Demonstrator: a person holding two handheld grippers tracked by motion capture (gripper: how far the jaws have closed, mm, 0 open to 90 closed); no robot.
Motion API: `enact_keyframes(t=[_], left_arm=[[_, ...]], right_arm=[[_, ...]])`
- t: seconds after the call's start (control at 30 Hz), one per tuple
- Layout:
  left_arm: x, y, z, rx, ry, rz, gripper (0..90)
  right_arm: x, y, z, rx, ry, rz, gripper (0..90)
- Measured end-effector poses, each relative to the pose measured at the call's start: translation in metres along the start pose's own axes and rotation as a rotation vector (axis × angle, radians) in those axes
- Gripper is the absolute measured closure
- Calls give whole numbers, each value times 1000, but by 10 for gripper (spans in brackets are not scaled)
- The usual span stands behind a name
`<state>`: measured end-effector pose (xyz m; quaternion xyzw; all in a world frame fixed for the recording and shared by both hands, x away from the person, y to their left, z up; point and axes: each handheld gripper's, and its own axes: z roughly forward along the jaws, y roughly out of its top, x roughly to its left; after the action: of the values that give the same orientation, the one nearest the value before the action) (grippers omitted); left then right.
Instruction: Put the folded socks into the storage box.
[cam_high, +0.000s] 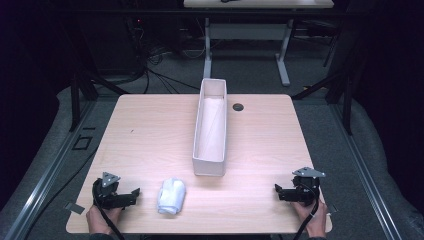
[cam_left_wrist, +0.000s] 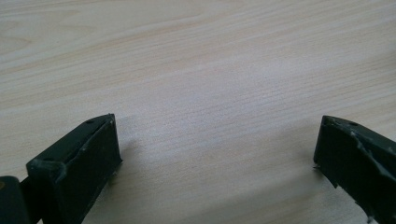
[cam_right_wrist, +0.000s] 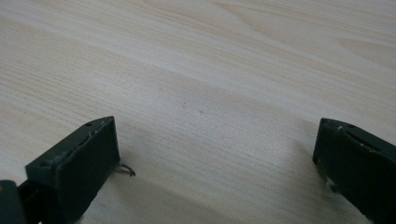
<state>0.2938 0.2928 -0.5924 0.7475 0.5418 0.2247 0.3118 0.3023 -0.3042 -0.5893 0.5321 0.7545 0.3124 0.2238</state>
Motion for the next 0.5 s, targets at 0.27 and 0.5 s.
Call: enact_keyframes(t=[0.27,0.5], left_arm=[[-1,-1,-2,7,-22,17,3],[-6,0,-12,44,-30,29,7]], right_arm=[[-1,0,0,3,1,7,0],[-1,1,0,3,2,10,0]])
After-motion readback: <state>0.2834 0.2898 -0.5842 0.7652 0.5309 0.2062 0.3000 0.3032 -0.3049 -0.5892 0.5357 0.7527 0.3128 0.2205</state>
